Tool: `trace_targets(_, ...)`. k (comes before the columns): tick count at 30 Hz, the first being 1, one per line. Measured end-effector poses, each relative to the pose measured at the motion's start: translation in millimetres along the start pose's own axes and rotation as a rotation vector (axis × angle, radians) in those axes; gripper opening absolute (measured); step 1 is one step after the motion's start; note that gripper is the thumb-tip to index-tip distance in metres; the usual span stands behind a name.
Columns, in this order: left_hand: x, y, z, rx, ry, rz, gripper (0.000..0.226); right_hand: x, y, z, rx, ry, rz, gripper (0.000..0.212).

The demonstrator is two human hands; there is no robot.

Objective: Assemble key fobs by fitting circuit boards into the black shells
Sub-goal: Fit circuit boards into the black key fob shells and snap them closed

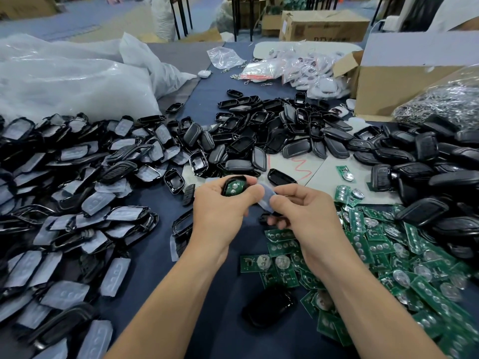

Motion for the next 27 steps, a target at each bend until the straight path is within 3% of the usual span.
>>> trace_targets(2, 4.6, -3.7, 2.0, 0.073, 0.049, 0.046, 0.004, 0.3, 3.1, 1.9, -0.008, 0.008, -0.002, 0.016)
trace_targets(6, 13.8, -7.4, 2.3, 0.179, 0.163, 0.019, 0.027, 2.4, 5.8, 4.8, -0.039, 0.026, 0.025, 0.019)
trace_targets(9, 10.1, -12.8, -1.1, 0.229, 0.166, 0.01, 0.009, 3.3, 7.1, 6.1, -0.055, 0.042, 0.032, 0.019)
trace_targets(14, 6.1, -11.9, -2.3, 0.223, 0.108, 0.06, 0.027, 5.1, 7.9, 2.9, -0.068, 0.058, 0.056, 0.016)
trace_targets(20, 13.5, -14.3, -4.8, 0.176, 0.235, -0.21, 0.016, -1.4, 8.8, 4.9, -0.047, -0.039, 0.135, 0.02)
trace_targets(27, 8.5, -17.9, -5.6, 0.245, 0.238, -0.277, 0.02, -3.5, 8.7, 6.0, -0.046, -0.108, 0.291, 0.021)
Point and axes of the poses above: each hand's wrist, its own z-axis towards the middle knuckle, its own y-axis out of the back of the hand, x = y × z, the point moved 10 cm from there along z, towards the middle knuckle, and after that the axes turned 2 degrees about z, right-handed, at the moved point
